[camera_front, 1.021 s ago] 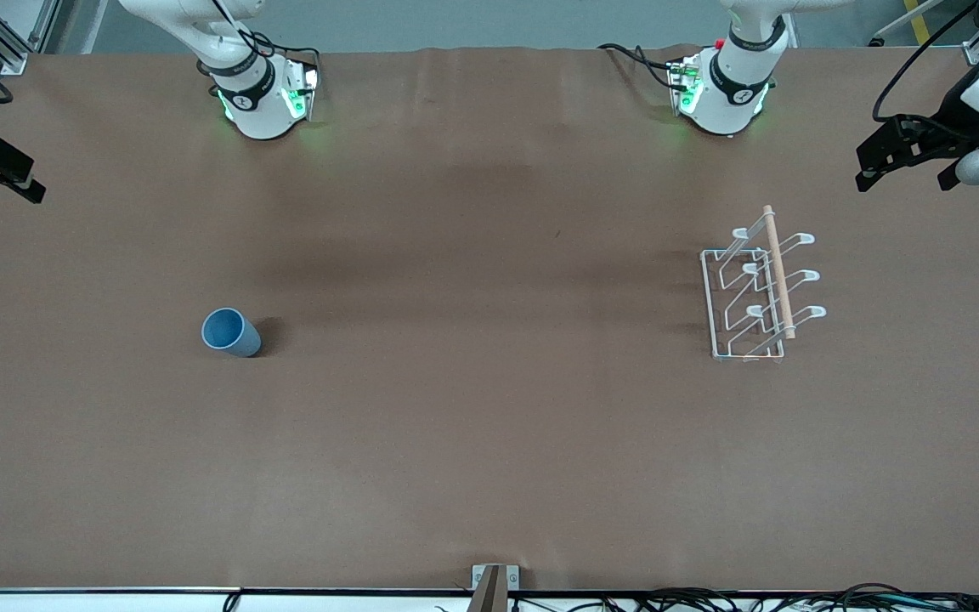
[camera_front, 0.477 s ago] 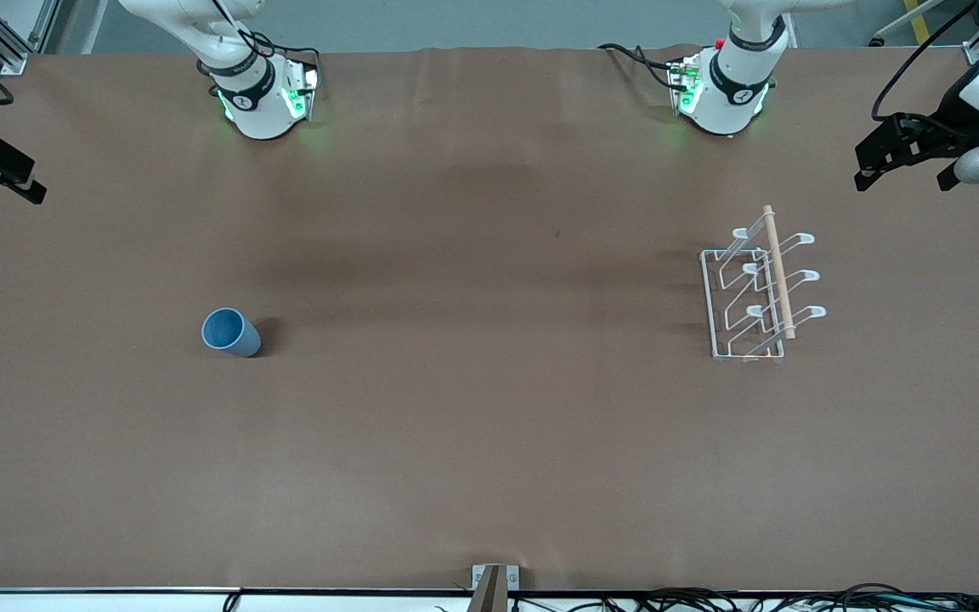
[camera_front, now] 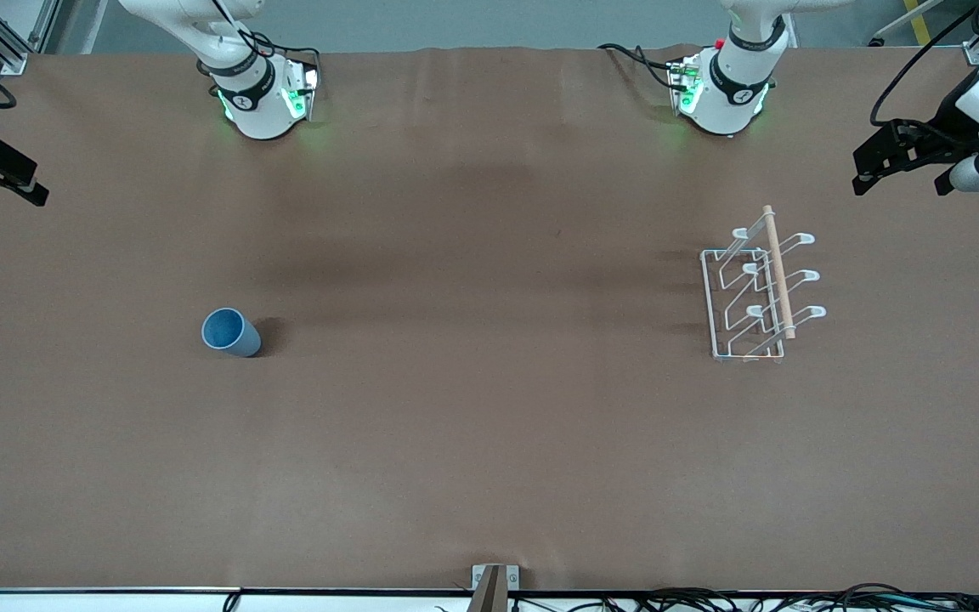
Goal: Hang cup on cup holder
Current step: 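Move the right gripper down toward the light blue cup, then close the right gripper on the blue cup's rim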
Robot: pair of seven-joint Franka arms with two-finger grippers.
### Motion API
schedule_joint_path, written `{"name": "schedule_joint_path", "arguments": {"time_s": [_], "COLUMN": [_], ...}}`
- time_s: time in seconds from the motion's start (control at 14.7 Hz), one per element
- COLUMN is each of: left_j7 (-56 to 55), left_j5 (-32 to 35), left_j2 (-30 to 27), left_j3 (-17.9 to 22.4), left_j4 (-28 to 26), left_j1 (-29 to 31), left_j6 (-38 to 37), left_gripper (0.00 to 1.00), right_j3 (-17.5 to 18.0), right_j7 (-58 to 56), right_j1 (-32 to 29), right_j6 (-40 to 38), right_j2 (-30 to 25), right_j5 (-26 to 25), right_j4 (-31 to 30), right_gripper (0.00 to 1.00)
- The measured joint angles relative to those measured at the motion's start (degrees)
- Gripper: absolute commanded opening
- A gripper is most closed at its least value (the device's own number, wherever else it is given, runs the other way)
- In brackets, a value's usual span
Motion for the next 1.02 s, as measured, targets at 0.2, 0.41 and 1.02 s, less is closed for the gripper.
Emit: {"name": "schedule_joint_path", "arguments": {"time_s": [0.2,0.41,1.02], "left_j7": [0.1,0.1,0.1], "left_j5": [0.0,0.0,0.0], "left_j2": [0.3,0.4,0.9], "left_j3": [0.0,-0.4,-1.0], "left_j4": [0.1,0.2,0.4], "left_j1": [0.0,0.0,0.0], "left_j6": [-0.1,-0.1,-0.1], "left_gripper": [1.00,1.00,1.00], "right_j3": [0.1,0.1,0.1], "right_j7": [-0.1,-0.1,-0.1], "right_j1": [0.1,0.2,1.0], "right_j6": [1.9,7.9,38.2], "right_j2": [0.2,1.2,8.6], "right_j5": [0.1,0.1,0.1], "right_j4": [-0.9,-5.6,-31.1], "right_gripper": [0.96,0.97,0.96]}}
